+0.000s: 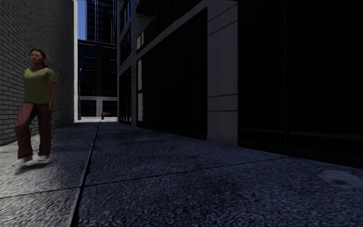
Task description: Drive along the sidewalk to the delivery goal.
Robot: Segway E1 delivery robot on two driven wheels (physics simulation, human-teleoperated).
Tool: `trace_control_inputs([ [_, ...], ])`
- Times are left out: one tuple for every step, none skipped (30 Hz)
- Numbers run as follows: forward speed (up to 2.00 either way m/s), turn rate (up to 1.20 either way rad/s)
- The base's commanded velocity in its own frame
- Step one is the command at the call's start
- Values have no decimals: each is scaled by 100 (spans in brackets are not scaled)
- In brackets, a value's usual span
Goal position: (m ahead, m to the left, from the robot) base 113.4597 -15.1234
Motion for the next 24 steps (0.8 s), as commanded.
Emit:
trace_control_inputs([
  [200,38],
  [200,38],
  [200,38],
  [200,38],
  [200,38],
  [200,38],
  [200,38],
  [200,38],
  [200,38],
  [200,38],
  [200,38],
  [200,38],
  [200,38],
  [200,38],
  [200,38],
  [200,38],
  [200,38],
  [200,38],
  [200,38],
  [200,38],
  [200,38],
  [200,38],
  [200,38],
  [200,38],
])
